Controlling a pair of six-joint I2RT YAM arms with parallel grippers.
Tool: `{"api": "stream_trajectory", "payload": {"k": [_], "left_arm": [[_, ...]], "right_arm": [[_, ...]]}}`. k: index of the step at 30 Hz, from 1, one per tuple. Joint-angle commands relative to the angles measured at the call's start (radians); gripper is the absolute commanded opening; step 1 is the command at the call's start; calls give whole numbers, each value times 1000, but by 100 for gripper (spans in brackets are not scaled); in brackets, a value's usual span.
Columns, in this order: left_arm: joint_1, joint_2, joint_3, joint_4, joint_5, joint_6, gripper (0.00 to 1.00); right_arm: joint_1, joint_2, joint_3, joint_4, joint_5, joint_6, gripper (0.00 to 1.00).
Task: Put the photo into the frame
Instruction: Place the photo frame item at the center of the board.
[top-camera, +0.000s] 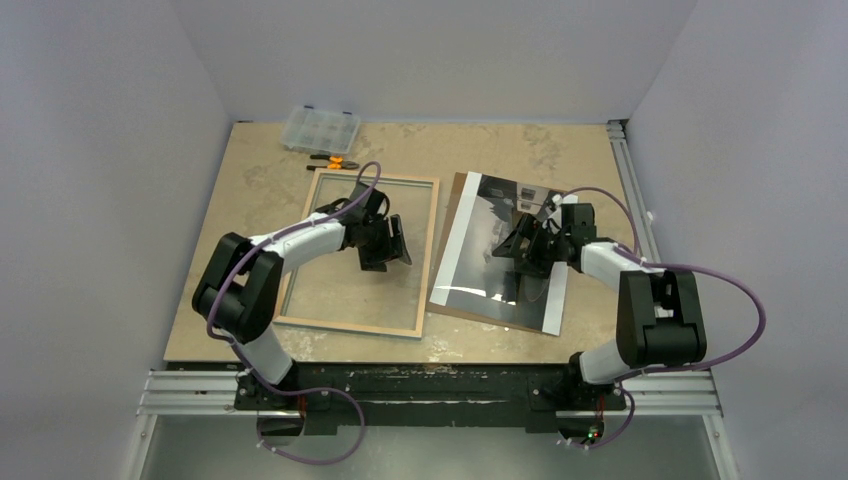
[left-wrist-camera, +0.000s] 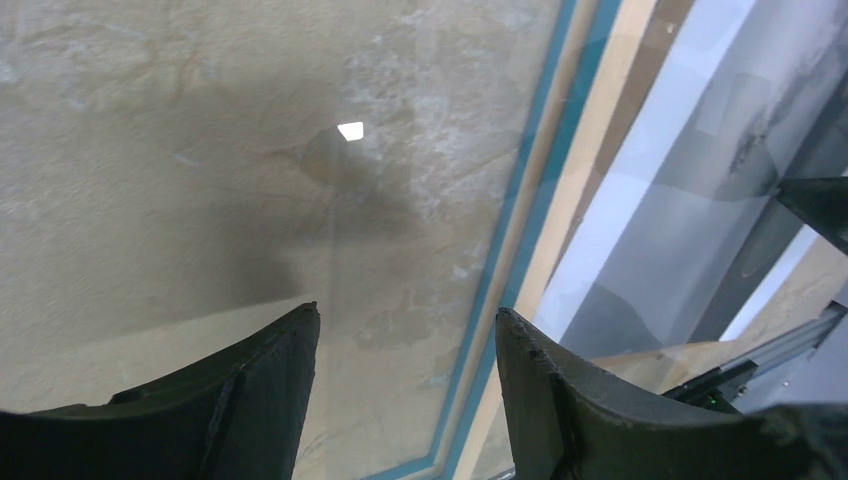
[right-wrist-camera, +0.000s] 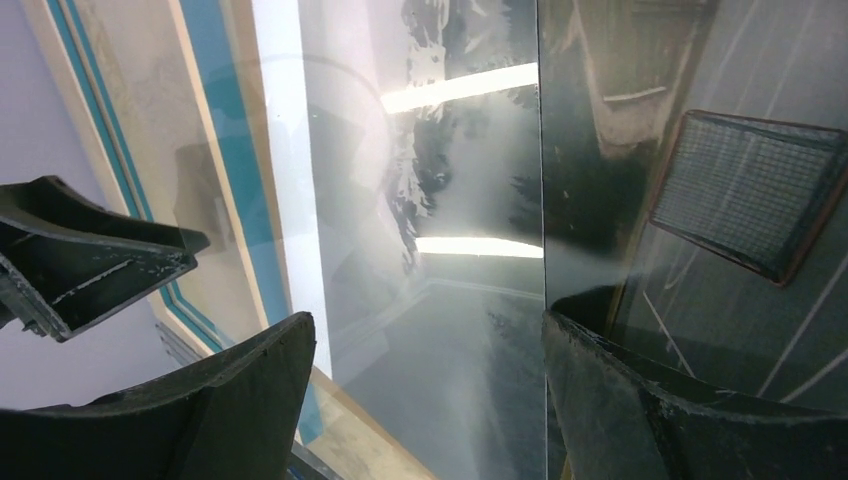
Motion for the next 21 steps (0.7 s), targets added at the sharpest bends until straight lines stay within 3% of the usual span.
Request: {"api": "stream_trajectory", "payload": {"k": [1,8,14,21], "left_arm": [[6,13,-14,143,115,-44,63],[11,-56,-30,129,99,-46,63],[34,-89,-3,-5,4,-8,62],[59,-111,-5,-58,-47,12,62]], "right_arm": [[-1,34,-42,68,-63,17,82],[2,41,-55,99,-120,28,81],[12,32,-62,137,-193,44,81],[107,47,-65,198,-214,92,82]]}}
